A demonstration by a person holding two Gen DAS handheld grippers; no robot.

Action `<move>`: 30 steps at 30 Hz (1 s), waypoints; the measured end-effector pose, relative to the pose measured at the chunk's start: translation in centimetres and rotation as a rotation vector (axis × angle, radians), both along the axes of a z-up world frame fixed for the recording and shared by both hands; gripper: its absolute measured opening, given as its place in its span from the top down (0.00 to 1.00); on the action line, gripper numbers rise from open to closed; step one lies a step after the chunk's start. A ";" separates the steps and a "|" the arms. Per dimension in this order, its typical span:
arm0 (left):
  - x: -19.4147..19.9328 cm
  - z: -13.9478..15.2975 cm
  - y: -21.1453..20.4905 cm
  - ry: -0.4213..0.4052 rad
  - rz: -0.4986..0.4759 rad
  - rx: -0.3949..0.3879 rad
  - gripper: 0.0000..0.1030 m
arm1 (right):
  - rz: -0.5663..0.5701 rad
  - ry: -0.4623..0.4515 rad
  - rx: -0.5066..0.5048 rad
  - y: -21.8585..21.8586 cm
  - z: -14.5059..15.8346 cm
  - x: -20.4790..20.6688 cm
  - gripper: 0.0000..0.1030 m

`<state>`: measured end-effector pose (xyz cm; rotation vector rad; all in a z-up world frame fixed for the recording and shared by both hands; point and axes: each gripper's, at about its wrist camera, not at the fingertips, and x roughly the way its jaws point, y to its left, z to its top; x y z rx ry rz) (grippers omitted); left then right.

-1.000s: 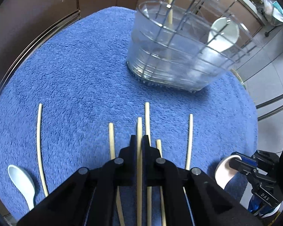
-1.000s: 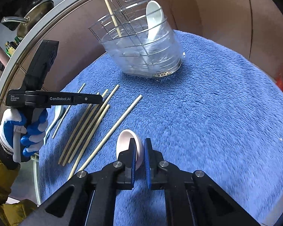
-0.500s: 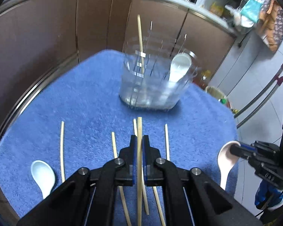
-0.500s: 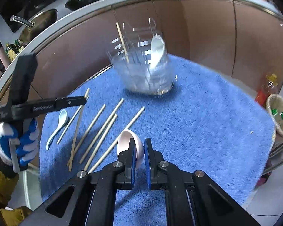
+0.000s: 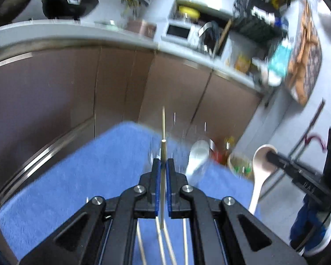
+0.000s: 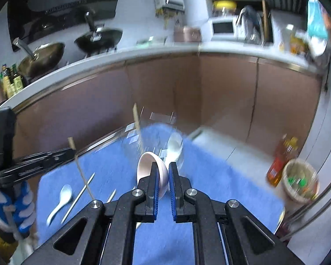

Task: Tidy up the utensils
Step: 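Lift chopstick and pink spoon into the wire holder and open both tools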

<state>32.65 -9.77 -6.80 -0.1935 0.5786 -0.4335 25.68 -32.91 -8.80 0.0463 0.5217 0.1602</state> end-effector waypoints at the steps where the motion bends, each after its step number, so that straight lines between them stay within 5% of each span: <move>1: 0.6 0.9 0.1 -0.023 0.011 -0.022 0.96 | -0.012 -0.026 0.008 0.0 0.7 0.4 0.92; 7: 4.0 5.5 0.4 -0.132 0.055 -0.117 0.96 | -0.108 -0.178 0.003 0.1 3.6 3.6 0.92; 13: 6.4 6.9 -0.4 -0.164 0.065 -0.149 0.96 | -0.166 -0.223 0.012 -0.5 3.5 6.8 0.92; 21: 8.5 5.4 -1.9 -0.155 0.080 -0.140 0.96 | -0.220 -0.256 -0.044 0.3 1.7 9.6 0.92; 30: 10.5 0.0 -4.3 -0.113 0.111 -0.089 0.96 | -0.255 -0.254 -0.125 2.1 -2.4 11.1 0.90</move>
